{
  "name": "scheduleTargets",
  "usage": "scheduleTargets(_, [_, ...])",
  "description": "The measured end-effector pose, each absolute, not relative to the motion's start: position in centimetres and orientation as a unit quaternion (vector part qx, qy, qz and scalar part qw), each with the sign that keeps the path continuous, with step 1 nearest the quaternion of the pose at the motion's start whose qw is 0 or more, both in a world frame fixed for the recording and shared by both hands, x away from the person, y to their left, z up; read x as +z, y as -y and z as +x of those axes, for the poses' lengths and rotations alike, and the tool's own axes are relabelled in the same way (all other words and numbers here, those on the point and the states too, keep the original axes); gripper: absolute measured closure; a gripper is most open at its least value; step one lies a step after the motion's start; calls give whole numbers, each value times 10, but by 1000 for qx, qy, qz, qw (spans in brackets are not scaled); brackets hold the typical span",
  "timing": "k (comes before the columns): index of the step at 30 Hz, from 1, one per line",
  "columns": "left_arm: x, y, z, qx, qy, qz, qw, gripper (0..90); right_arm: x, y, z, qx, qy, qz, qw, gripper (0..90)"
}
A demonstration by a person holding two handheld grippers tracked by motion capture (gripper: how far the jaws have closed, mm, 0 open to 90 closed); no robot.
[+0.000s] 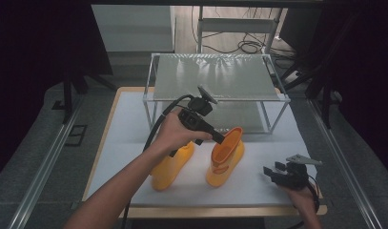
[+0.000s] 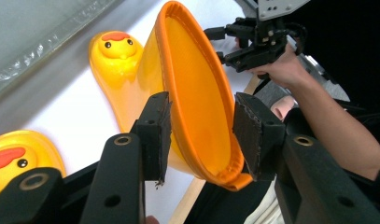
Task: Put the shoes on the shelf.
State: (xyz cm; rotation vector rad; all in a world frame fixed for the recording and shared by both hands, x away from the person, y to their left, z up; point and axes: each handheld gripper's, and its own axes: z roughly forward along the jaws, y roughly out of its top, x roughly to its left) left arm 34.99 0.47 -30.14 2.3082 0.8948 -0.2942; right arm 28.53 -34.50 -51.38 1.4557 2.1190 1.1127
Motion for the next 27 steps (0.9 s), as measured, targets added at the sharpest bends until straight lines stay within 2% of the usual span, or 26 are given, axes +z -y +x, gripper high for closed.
scheduleTargets(18, [-327, 28, 362, -94, -348, 900, 244, 566, -515, 346, 286, 391, -746, 512, 167, 385])
scheduleTargets(23, [-335, 33, 364, -83, -351, 903, 232, 599, -515, 347, 286, 393, -744, 514, 169, 385])
scheduleTargets(27, [-342, 34, 364, -80, -351, 907, 218, 663, -514, 347, 286, 391, -744, 514, 168, 385])
